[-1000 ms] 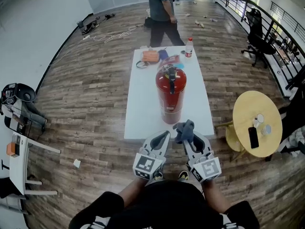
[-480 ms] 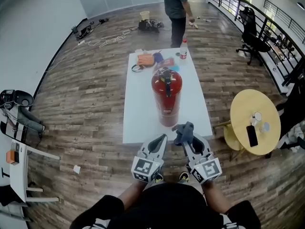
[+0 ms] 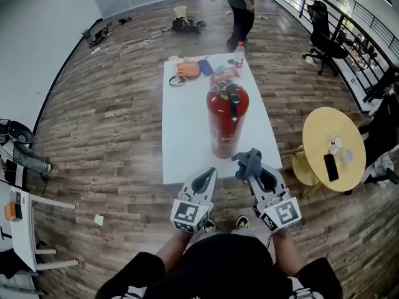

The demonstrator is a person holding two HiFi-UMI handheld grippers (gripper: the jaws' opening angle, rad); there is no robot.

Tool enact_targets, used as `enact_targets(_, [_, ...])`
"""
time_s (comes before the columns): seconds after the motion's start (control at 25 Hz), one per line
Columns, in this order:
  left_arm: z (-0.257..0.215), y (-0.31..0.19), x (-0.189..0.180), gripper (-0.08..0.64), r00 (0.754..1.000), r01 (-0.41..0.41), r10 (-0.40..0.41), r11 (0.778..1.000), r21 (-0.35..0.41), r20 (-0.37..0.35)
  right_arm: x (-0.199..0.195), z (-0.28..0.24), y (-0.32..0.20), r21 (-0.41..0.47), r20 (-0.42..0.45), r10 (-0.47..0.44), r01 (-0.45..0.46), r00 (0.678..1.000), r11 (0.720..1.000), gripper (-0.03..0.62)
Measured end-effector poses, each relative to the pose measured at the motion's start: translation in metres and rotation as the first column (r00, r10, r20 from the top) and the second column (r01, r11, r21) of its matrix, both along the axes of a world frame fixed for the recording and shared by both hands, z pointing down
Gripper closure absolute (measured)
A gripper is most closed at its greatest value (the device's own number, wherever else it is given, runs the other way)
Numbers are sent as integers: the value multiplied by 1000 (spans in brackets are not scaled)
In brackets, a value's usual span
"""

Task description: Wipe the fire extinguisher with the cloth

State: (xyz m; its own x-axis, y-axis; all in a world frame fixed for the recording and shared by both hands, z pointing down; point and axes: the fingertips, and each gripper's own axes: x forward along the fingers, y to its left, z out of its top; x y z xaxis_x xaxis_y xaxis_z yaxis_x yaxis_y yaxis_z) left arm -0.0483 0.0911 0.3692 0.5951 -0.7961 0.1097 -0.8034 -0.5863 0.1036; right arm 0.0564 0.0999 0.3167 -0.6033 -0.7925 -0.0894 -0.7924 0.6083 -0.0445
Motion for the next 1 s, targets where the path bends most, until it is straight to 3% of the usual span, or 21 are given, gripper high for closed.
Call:
enact_targets(0.16, [5, -19, -16, 537, 1000, -7, 7, 1000, -3, 8, 7, -6, -16, 28, 1, 48, -48, 999, 998, 503])
enact_targets(0.36, [6, -46, -24, 537, 1000, 27, -26, 1000, -15, 8, 11, -8, -36, 57, -130, 28, -20, 991, 998, 503])
enact_targets(0.56, [0, -87, -25, 537, 996, 84, -84, 996, -7, 27, 19, -22, -73, 108, -134, -36, 51, 990, 993, 503])
enact_targets(0.76, [-3, -132, -24, 537, 985, 166, -165, 986, -7, 50, 41, -53, -117, 111, -29, -169, 172, 985, 979, 505])
enact_targets(1.0, [-4, -172, -29, 537, 964, 252, -250, 968, -9, 90, 18, -66, -152, 131, -200, -295, 324, 934, 937, 503])
